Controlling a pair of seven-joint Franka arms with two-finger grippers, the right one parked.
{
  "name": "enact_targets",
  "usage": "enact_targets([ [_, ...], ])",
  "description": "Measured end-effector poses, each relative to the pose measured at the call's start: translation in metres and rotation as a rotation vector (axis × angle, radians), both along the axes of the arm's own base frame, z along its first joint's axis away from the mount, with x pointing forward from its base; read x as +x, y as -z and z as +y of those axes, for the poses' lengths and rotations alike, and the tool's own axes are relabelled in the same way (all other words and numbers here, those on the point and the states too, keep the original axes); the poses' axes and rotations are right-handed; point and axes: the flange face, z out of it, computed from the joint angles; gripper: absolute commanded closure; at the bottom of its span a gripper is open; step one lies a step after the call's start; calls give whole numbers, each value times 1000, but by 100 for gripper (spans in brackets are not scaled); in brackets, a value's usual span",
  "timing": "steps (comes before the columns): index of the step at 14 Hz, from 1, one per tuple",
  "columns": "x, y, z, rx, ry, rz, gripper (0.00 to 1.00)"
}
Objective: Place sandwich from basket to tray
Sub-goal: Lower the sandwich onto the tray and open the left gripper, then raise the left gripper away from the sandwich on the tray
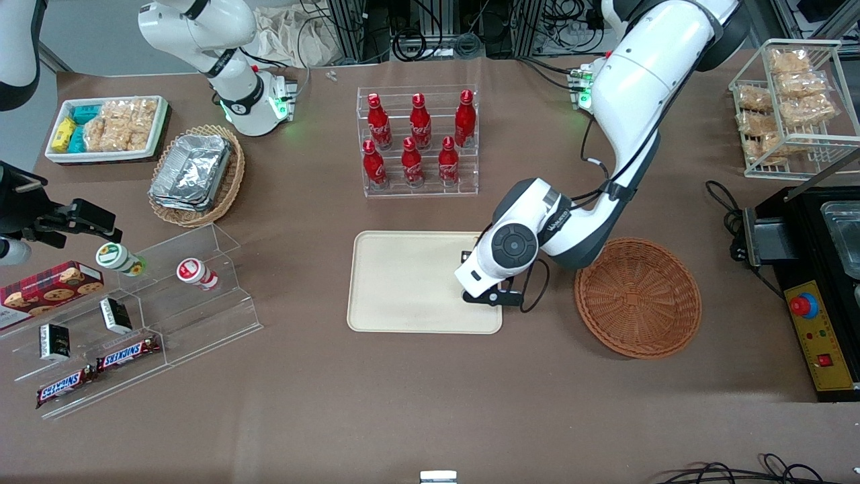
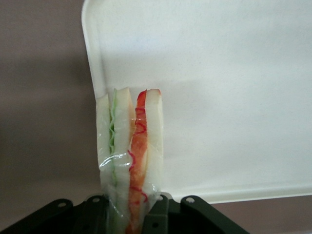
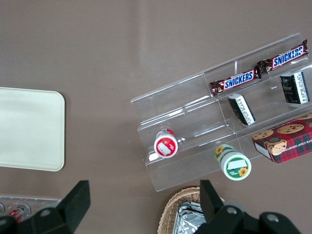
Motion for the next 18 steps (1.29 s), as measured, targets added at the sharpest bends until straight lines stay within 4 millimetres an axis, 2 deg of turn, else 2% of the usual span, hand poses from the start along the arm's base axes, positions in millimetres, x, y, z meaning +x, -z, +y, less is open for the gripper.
enact_targets([
  [6,-2,18,1,-3,14,-35,100],
  [7,-2,23,1,-3,17,-40,97],
  [9,-2,34,1,2,25,-41,62],
  [11,-4,39,0,5,31,-39,17],
  [12,-5,39,-1,4,33,-39,0],
  [16,-5,39,-3,4,34,-41,0],
  [18,3,24,-1,7,15,-53,0],
])
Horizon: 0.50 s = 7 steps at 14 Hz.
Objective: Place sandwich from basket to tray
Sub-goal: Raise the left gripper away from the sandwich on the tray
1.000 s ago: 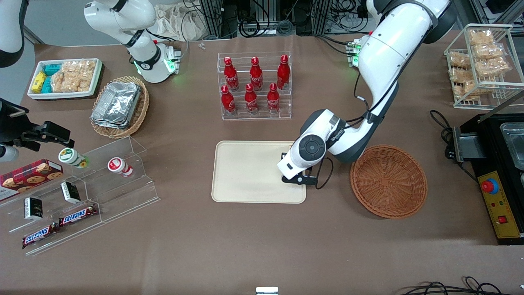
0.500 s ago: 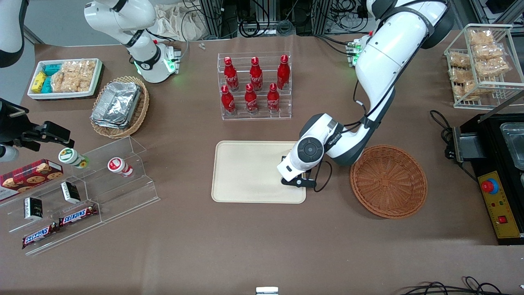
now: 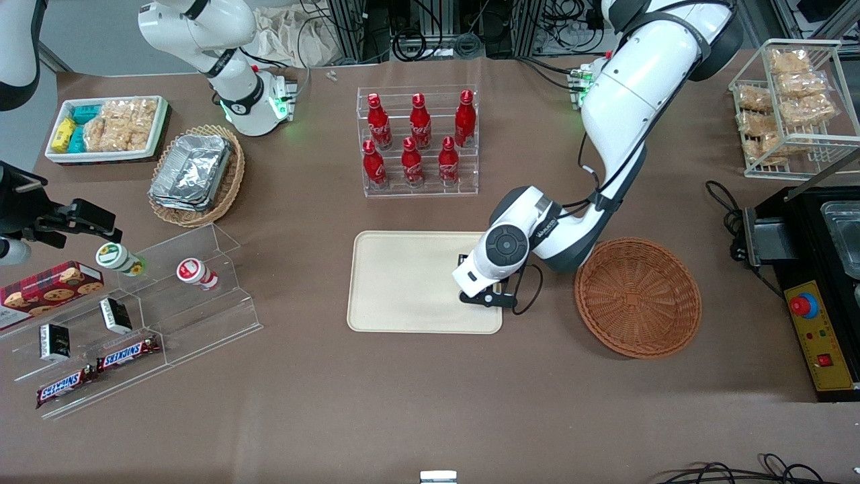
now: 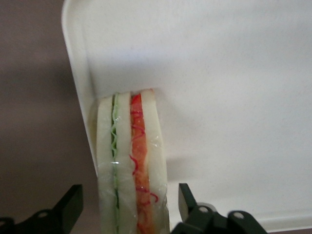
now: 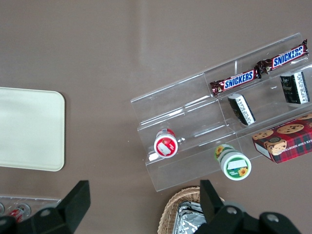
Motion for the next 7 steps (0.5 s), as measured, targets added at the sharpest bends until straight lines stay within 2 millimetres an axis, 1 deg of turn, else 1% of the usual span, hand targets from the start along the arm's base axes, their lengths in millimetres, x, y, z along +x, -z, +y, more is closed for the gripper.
enact_targets([
  [1,6,-18,6,19,-9,4,0],
  [2,14,-43,17,46,-19,10,0],
  [4,26,-104,51,80,-39,-5,0],
  [5,29,-133,67,89,-44,-21,0],
  [7,29,-185,98,107,-54,-46,0],
])
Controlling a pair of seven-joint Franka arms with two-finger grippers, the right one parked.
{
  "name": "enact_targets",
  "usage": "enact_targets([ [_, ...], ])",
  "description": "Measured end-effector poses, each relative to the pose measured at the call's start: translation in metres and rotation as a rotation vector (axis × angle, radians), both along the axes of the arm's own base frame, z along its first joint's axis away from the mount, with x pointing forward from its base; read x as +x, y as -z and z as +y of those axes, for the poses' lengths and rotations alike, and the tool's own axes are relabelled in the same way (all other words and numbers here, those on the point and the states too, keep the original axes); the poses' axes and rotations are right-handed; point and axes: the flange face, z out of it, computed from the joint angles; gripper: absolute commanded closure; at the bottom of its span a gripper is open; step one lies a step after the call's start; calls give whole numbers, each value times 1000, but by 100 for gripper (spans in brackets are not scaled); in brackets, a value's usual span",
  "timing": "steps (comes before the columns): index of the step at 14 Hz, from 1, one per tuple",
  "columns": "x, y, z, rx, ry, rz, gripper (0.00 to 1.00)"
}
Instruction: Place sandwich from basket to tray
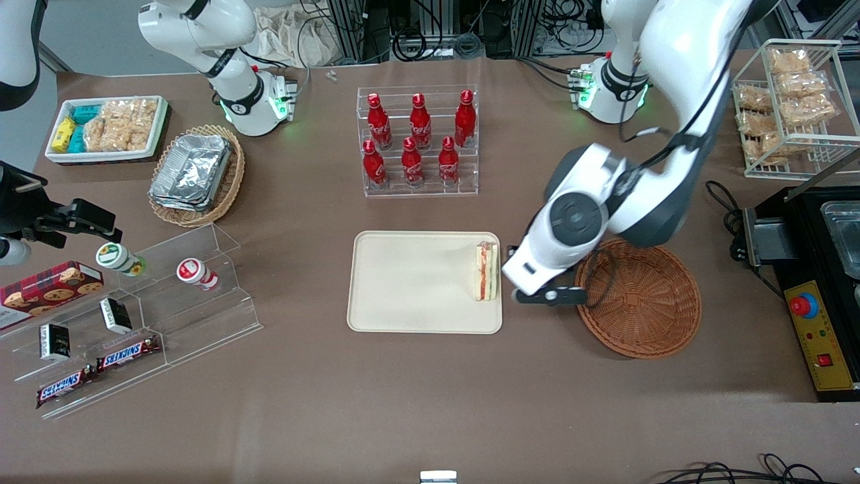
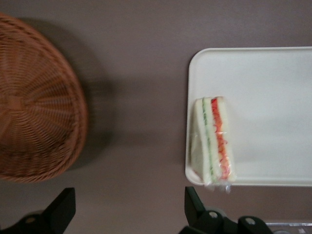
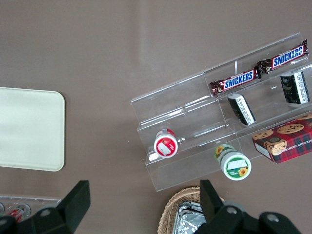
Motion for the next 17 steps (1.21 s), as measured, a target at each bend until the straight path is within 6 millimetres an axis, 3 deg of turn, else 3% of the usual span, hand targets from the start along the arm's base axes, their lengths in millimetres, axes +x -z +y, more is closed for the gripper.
enact_targets([
  [3,-6,-70,49,-4,-11,-27,0],
  [5,-8,-112,104,-21,-5,-34,0],
  [7,-12,-139,168,-35,-4,-49,0],
  [9,-23,-146,220,-28,-6,-51,0],
  [12,-32,-142,264,-23,15,-54,0],
  [14,-30,-140,279,-27,32,-58,0],
  [17,-28,-139,287,-19,44,-60,0],
])
